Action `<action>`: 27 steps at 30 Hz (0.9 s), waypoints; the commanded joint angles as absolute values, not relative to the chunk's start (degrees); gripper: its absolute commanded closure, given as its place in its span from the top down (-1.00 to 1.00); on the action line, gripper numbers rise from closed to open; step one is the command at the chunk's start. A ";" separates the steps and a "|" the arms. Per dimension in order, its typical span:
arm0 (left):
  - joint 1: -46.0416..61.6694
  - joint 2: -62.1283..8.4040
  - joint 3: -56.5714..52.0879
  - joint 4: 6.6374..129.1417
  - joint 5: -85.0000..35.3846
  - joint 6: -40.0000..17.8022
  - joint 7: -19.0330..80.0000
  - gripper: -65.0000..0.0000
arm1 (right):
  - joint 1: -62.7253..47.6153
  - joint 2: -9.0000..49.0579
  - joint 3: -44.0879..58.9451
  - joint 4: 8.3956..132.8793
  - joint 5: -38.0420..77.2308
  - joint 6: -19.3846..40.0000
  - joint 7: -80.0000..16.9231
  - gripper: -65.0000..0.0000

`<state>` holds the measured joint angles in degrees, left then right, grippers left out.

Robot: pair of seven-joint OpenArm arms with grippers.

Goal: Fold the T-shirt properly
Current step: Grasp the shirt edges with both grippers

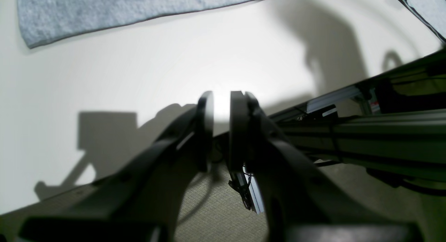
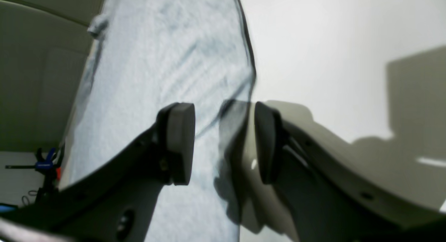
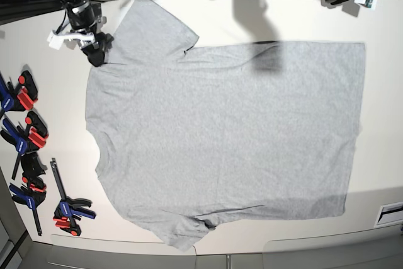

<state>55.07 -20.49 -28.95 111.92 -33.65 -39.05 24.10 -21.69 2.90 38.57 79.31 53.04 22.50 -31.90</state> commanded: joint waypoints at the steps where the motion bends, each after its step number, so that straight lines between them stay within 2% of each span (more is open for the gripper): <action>1: 56.03 -20.82 -29.32 112.75 -34.61 -39.24 23.57 -0.76 | -21.56 3.20 38.37 76.84 52.40 18.94 -34.11 -0.19; 23: 56.01 -20.80 -29.32 112.75 -36.73 -37.30 26.63 -0.76 | -19.70 3.33 39.07 74.08 52.05 17.39 -36.84 -0.19; 27: 56.03 -20.82 -29.32 112.75 -36.75 -37.30 27.88 -0.76 | -19.88 2.39 41.74 77.10 48.97 14.61 -36.86 -0.19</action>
<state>55.18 -20.47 -28.95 111.92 -35.81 -36.91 28.80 -18.04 2.61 41.17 77.93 50.61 18.63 -34.09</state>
